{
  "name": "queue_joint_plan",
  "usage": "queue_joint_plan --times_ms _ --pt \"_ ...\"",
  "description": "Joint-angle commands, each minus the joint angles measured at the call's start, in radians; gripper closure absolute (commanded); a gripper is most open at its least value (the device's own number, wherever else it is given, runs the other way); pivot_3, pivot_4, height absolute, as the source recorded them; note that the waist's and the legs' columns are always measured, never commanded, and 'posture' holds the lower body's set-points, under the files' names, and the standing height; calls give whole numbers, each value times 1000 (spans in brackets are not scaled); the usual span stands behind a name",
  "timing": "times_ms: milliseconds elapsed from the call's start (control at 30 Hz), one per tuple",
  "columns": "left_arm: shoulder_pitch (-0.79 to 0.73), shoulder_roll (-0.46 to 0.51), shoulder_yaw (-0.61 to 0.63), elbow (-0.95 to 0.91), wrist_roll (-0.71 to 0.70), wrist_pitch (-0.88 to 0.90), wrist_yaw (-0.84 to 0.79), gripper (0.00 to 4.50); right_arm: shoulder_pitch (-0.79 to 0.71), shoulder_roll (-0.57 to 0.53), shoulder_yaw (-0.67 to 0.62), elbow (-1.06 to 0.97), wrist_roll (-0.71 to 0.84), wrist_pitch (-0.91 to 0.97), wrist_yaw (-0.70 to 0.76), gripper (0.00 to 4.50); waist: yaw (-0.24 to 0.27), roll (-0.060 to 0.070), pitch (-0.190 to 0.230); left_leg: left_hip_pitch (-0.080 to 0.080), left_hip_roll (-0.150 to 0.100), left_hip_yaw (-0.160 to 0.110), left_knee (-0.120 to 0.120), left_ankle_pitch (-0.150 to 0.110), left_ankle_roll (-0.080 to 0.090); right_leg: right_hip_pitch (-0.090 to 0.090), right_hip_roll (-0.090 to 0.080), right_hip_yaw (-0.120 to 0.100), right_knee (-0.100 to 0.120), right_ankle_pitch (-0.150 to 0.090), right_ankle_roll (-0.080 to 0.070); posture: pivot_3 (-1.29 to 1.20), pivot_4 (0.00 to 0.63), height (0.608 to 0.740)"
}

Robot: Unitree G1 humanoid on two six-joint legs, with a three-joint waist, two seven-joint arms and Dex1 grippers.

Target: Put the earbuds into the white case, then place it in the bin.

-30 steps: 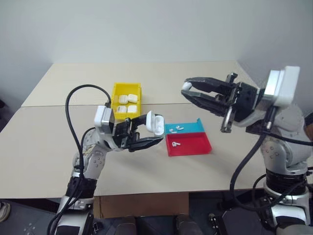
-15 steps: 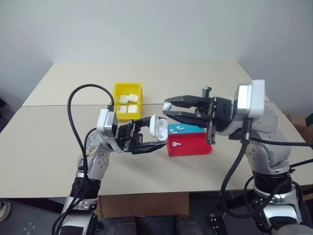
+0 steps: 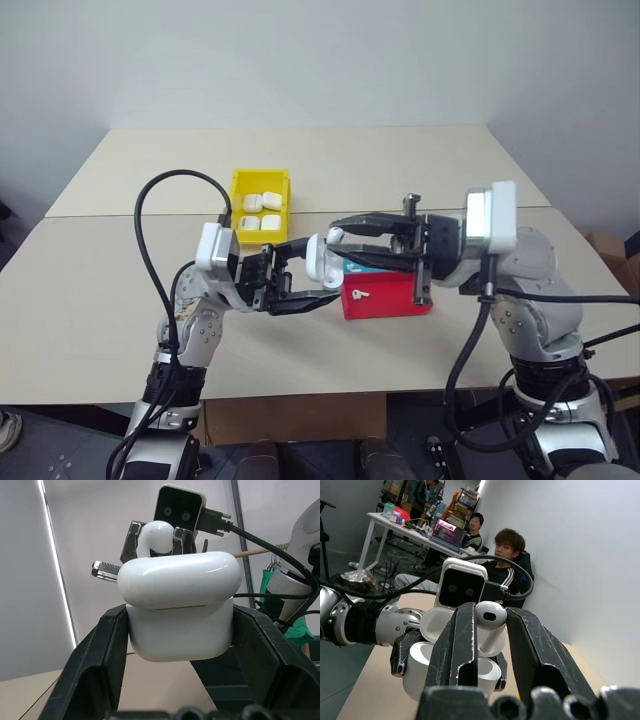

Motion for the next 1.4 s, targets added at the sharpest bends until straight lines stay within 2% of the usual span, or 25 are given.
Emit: queue_joint_plan --times_ms 33,600,733,1000,1100,1200,1333,1400 --pt "-8 1 10 -42 -7 -14 6 1665 4 4 1 -5 -11 -33 9 3525 0 0 0 0 0 0 0 0 0 0 0 0 0 0 0 0 150 740" --pt "-17 -5 3 -35 0 -18 7 1665 19 -6 9 15 -44 -71 25 3525 0 0 0 0 0 0 0 0 0 0 0 0 0 0 0 0 150 740" --pt "-15 -7 6 -35 3 -17 8 1665 17 0 14 12 -76 -92 7 2523 0 0 0 0 0 0 0 0 0 0 0 0 0 0 0 0 150 740" --pt "-10 5 18 -16 22 -29 10 1665 19 -21 -16 4 -40 -91 22 2523 0 0 0 0 0 0 0 0 0 0 0 0 0 0 0 0 150 740" --pt "16 46 36 14 45 -63 -23 1665 10 -54 -65 3 16 -49 21 2523 0 0 0 0 0 0 0 0 0 0 0 0 0 0 0 0 150 740" --pt "70 116 67 26 51 -91 -72 1665 -18 -145 -94 42 36 49 30 2523 -4 0 0 0 0 0 -1 0 0 0 0 0 -1 0 0 0 150 740" --pt "188 214 116 -24 38 -100 -118 1665 -142 -280 -5 187 -114 153 42 2523 -13 0 0 -1 1 1 -1 0 0 -4 0 1 0 0 -1 0 150 740" --pt "244 250 139 -59 26 -92 -120 1665 -226 -320 64 281 -190 162 100 2523 -13 0 0 -5 1 2 -1 0 0 -10 0 1 2 0 -2 0 150 740"
